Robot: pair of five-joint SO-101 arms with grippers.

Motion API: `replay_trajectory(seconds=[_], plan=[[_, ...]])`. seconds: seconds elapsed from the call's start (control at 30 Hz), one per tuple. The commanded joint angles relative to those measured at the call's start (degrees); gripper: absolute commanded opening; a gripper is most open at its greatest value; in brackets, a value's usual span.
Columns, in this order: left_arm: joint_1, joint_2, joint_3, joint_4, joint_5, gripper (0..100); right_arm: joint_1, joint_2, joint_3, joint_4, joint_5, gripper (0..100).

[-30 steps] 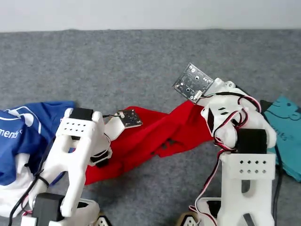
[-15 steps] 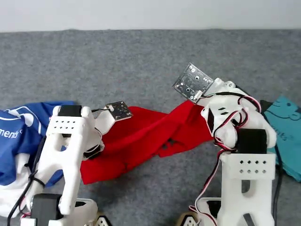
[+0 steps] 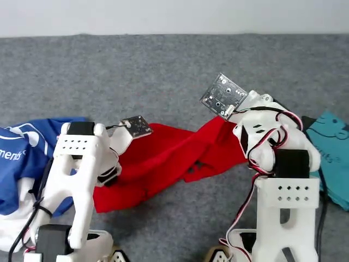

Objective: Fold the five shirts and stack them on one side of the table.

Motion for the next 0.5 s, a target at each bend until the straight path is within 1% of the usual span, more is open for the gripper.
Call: replay_trajectory(seconds=[0.0, 0.1, 0.2, 0.37, 0.47], plan=[[-3.16, 0.18, -4.62, -4.40, 2.73, 12, 0.22, -0.84, -0.70, -0.75, -0.44, 1.0], [-6.42, 0.18, -5.23, -8.26, 3.16, 13, 0.22, -0.84, -0.70, -0.75, -0.35, 1.0], [-7.21, 0.09, -5.23, -8.00, 2.90, 13, 0.22, -0.75, -0.70, -0.75, -0.35, 1.0], [-5.45, -0.44, -9.27, -0.18, 2.81, 12, 0.22, 0.13, -0.62, -1.27, -0.35, 1.0], [-2.81, -0.44, -13.49, 5.01, 2.90, 12, 0.13, 2.33, -0.79, -1.27, -0.53, 1.0]])
